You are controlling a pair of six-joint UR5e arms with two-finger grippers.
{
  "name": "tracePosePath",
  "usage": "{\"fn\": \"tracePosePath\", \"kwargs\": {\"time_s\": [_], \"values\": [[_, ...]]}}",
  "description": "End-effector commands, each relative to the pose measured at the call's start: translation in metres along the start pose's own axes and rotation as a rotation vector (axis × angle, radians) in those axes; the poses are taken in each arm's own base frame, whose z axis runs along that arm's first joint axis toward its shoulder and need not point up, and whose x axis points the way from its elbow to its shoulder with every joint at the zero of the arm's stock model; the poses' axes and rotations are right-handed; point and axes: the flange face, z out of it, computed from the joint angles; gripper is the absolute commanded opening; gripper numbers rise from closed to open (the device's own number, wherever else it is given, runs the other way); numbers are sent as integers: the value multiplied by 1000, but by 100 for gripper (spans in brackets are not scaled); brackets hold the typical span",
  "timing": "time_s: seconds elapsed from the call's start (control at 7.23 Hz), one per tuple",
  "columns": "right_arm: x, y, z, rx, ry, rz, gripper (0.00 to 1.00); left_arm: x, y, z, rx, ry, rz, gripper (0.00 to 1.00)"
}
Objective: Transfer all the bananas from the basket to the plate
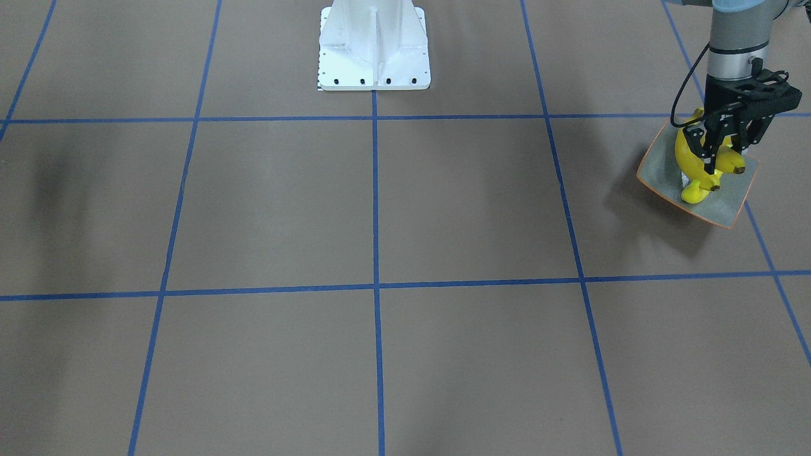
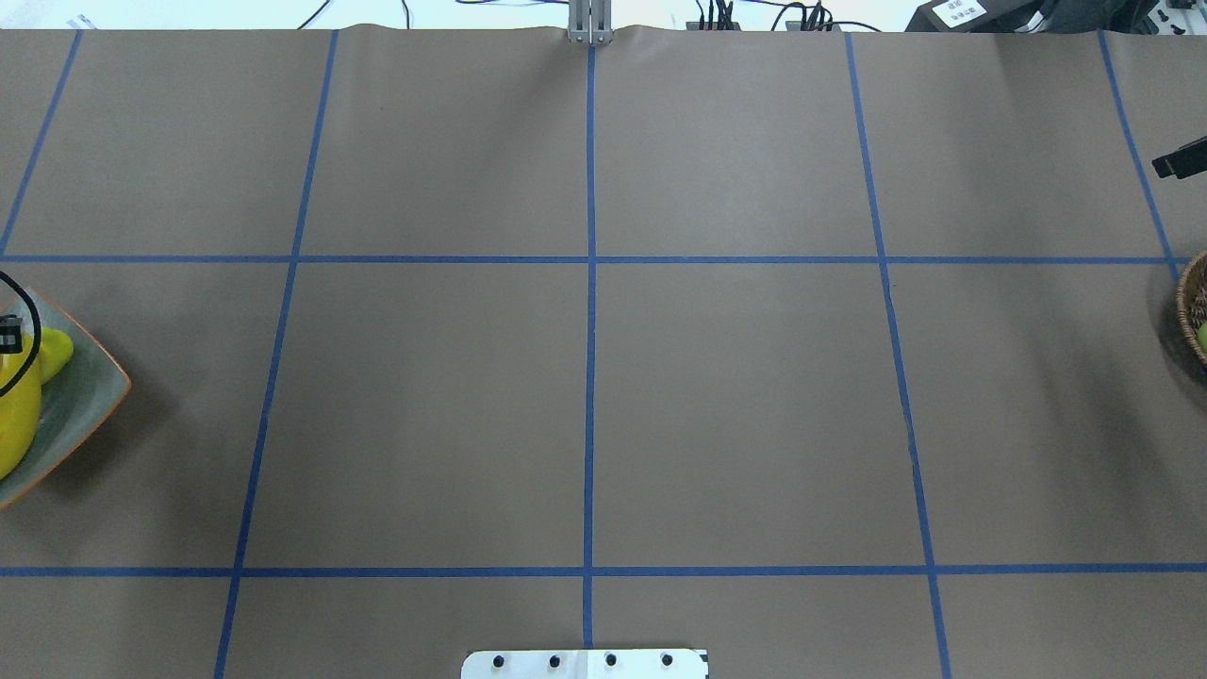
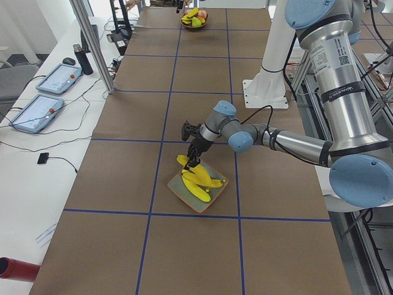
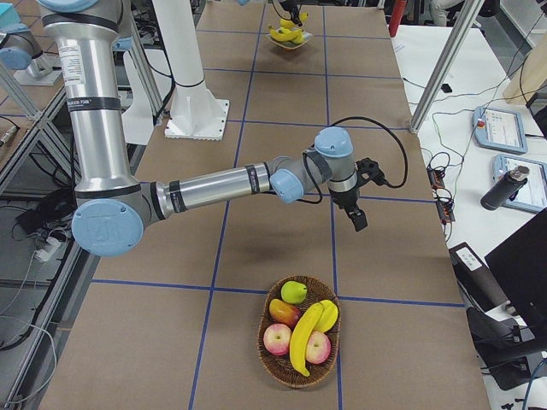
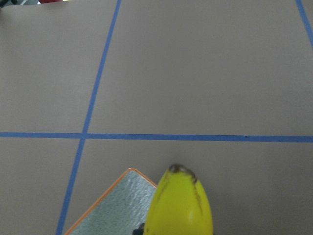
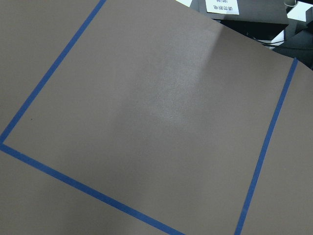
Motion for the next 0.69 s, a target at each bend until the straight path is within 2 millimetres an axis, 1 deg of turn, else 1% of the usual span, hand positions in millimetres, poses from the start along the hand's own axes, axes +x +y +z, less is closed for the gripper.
{"fn": "tracePosePath", "kwargs": {"time_s": [0.0, 0.14, 0.42, 0.55], "values": [[0, 0, 0, 0, 1, 0, 100, 36, -13, 2, -25, -19, -3, 0], [0, 0, 0, 0, 1, 0, 100, 47, -19, 5, -52, -70, -39, 0], [1, 1, 1, -2, 2, 3, 100, 45, -14, 10, -86, -126, -33, 0], [2, 4, 2, -7, 2, 8, 100, 48, -9, 7, -108, -163, -83, 0]]}}
